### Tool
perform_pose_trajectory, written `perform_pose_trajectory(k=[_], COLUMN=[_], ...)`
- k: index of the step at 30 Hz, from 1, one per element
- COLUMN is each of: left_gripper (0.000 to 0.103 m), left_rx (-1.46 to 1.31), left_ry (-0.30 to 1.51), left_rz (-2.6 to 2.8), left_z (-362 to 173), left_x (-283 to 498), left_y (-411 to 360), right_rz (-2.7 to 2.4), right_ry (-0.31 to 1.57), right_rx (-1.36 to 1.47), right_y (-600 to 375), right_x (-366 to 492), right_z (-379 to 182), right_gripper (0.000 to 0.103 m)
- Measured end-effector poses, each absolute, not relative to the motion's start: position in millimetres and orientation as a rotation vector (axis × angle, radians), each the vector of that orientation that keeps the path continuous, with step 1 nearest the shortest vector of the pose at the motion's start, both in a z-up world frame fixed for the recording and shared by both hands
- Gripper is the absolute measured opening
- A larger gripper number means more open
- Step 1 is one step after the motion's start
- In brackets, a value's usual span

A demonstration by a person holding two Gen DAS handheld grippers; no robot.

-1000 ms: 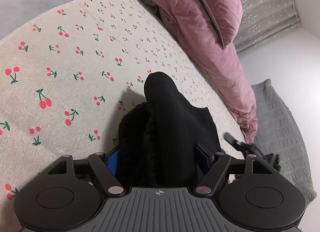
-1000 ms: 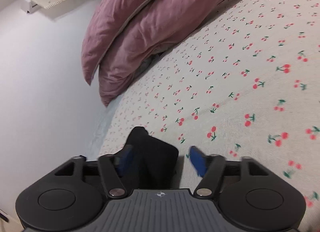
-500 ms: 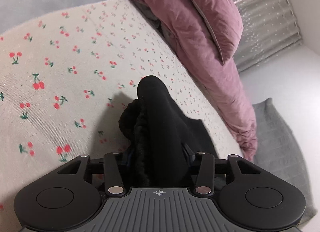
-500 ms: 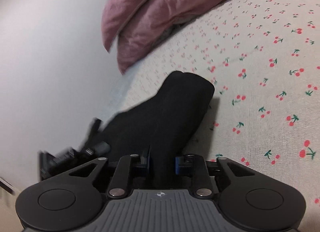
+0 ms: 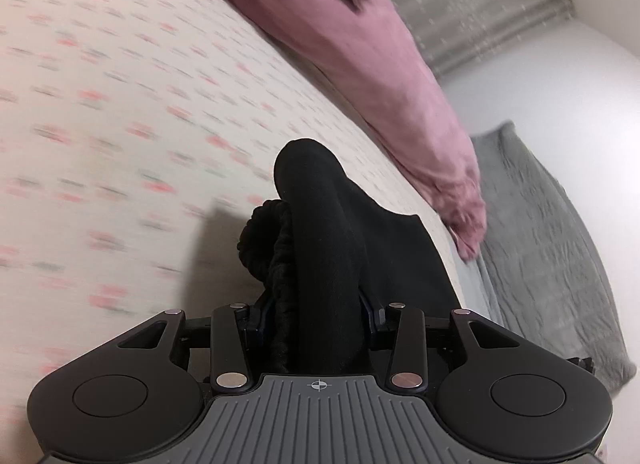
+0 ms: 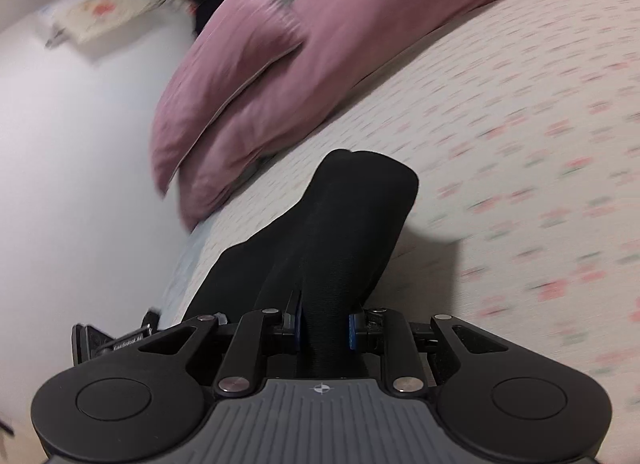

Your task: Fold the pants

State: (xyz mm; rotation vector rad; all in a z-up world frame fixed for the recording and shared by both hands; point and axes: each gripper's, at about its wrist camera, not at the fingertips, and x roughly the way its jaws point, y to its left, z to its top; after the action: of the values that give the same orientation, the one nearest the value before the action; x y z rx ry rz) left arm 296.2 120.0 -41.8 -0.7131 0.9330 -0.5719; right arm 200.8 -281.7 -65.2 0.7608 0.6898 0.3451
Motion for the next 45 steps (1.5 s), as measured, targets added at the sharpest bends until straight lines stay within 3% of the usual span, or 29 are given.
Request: perform_pose_trajectory(k=[10,12,15,19,22,25,29,30,32,33,36,39,45], left_gripper=[0.038,0.041,0.058,0.066,0.076,0.076,0.067,0.053,0.039,0.022,0.009,0.009,0.022], left_rx=[-0.74,-0.744,-0.629,-0.564,-0.452,-0.341,-0.304,-0.309,-0.322,-0.326,-0.299,-0.273,-0.105], left_ry=[0.857,0.816,0.779,0.764,0.763,0.817,0.933,0.965,1.025,1.034,0.938,0.856,0.899], left_rz=[-0.66,-0.656,-0.489,-0.377,-0.373,-0.391,-0.407,-0.417,-0.443,-0.468,-0.457,-0.41,-0.337], left_z=[-34.7,-36.9,-44.4,-40.1,-17.7,-1.8,-0.8,-3.2,-9.6,-11.2,-4.5,5.3,-18.6], left_x=[313.8,321.1,329.4,325.6,312.6,293.1,280.2,276.9,270.6,267.7,253.0,243.0,240.3], left_y=[38.1,32.5,19.5,18.4,9.7,4.8,3.7,2.1,-2.5,-4.3,-6.4,-3.6,-12.9], right_rz=[0.29,0.268,0.141,0.124,0.12,0.11,0.067,0.051,0.038,0.039,0.049,0.065,0.026], right_ry=[0.533,0.517,0.584,0.635,0.614,0.619,0.651,0.666,0.683,0.689,0.709,0.721,0.825], right_rx=[0.794,0.784,0.78,0.826,0.791,0.762,0.747,0.743,0.739,0.734,0.696,0.653,0.542], right_y=[-347.9,-353.8,-354.9,-359.6,-355.3,-356.8,-351.0,-349.9,-347.7,-346.1,-339.4,-332.8,-317.8], right_x=[220.9,229.5,242.7,242.3,232.5,217.1,209.6,208.2,203.6,201.8,194.4,186.0,183.0], right_z=[-49.7,-55.7,-75.7,-83.9,-73.3,-69.7,-70.2,-69.9,-67.4,-66.0,-60.6,-60.5,-93.0], right_gripper=[0.025,0.034,0.056,0.06,0.073,0.073,0.074,0.073,0.073,0.073,0.074,0.074,0.075])
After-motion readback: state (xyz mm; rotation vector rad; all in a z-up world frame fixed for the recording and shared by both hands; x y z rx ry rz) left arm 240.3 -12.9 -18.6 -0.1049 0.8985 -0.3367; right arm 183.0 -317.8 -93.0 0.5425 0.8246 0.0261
